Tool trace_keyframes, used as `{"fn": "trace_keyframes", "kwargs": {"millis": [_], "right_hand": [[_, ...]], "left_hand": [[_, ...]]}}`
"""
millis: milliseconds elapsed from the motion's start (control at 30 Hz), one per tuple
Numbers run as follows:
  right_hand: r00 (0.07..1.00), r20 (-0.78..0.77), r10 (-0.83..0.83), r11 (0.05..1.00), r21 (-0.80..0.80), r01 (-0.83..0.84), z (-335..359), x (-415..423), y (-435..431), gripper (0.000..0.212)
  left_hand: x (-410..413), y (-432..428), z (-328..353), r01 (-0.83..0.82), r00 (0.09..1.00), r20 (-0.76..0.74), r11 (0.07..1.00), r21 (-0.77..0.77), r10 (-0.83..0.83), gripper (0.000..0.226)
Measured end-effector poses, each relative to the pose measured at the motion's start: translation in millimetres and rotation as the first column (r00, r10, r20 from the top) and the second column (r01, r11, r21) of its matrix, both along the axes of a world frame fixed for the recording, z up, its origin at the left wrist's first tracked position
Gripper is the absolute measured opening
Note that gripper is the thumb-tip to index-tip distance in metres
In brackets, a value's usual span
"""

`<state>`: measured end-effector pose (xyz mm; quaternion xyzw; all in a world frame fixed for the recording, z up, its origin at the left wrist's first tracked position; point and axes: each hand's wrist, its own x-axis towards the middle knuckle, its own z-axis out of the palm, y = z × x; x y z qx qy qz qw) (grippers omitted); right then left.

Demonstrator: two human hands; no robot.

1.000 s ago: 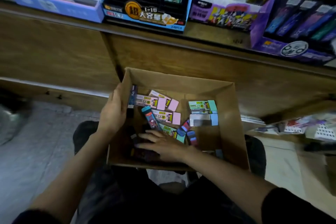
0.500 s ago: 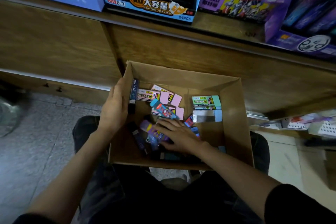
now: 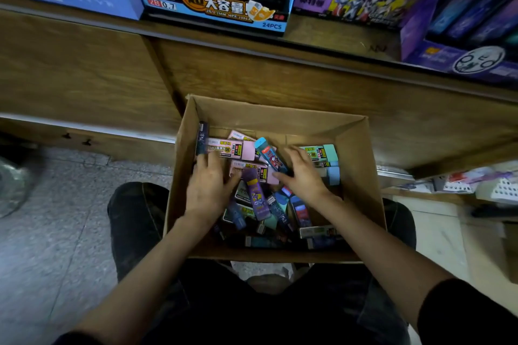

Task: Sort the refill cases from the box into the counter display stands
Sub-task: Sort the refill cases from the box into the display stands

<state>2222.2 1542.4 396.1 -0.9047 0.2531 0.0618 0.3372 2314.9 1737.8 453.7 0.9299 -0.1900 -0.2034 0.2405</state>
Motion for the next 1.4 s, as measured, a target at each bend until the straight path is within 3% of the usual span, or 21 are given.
{"fn": "trace_keyframes", "kwargs": {"millis": [67,167,267,400,567,733,800,900,1000,1133,1300,1400], "right_hand": [[0.996,-0.063,0.057,0.998,-0.007,-0.058,-0.3,11.4,1.1,0.083],[0.98,-0.157,0.121,0.985,-0.103,-0.138,-2.7,27.7,5.8,0.093],[0.97,-0.16,0.181,0.95,-0.225,-0.215,-6.6,32.8,14.9,0.084],[0.985,-0.08,0.154,0.939,-0.299,-0.171,-10.0,20.0,25.9,0.068],[0.99,-0.061,0.129,0.966,-0.217,-0.139,-6.3,3.1,39.6,0.054],[1.0,0.013,-0.028,0.999,-0.014,0.029,-2.3,-10.6,57.5,0.049],[0.997,-0.012,-0.079,0.997,0.017,0.079,-2.2,-14.3,58.1,0.05],[0.982,-0.111,-0.152,0.988,0.023,0.155,-2.6,-19.1,53.3,0.05],[0.973,-0.193,-0.128,0.984,0.099,0.15,-3.6,-23.7,48.6,0.047],[0.976,-0.204,-0.079,0.982,0.154,0.111,-1.4,-28.8,45.1,0.048],[0.975,-0.184,-0.121,0.928,0.329,0.177,8.0,-37.3,29.4,0.01],[0.969,-0.244,-0.041,0.972,0.214,0.095,10.0,-44.6,21.8,0.016]], "left_hand": [[-7.9,-2.6,-15.5,-0.13,0.97,-0.196,0.987,0.093,0.147,0.066],[-12.6,-1.3,-33.8,-0.185,0.924,-0.316,0.975,0.124,0.216,0.076],[-12.2,-3.9,-43.2,-0.204,0.922,-0.325,0.977,0.059,0.212,0.072],[-12.2,-9.0,-48.7,-0.288,0.887,-0.387,0.957,-0.038,0.252,0.078],[-14.4,-14.8,-54.6,-0.361,0.848,-0.462,0.921,-0.144,0.26,0.068],[-17.3,-18.7,-55.8,-0.406,0.804,-0.539,0.893,-0.194,0.249,0.074],[-20.9,-22.1,-55.2,-0.404,0.799,-0.565,0.881,-0.249,0.206,0.077],[-23.7,-24.0,-56.3,-0.351,0.85,-0.49,0.9,-0.257,0.192,0.08],[-23.0,-22.4,-57.7,-0.306,0.874,-0.453,0.923,-0.235,0.175,0.081],[-17.1,-17.8,-54.6,-0.366,0.825,-0.531,0.9,-0.238,0.195,0.074],[-11.0,-13.2,-48.1,-0.452,0.769,-0.598,0.854,-0.257,0.227,0.056],[-10.5,-8.0,-46.2,-0.508,0.734,-0.637,0.813,-0.285,0.235,0.045]]}}
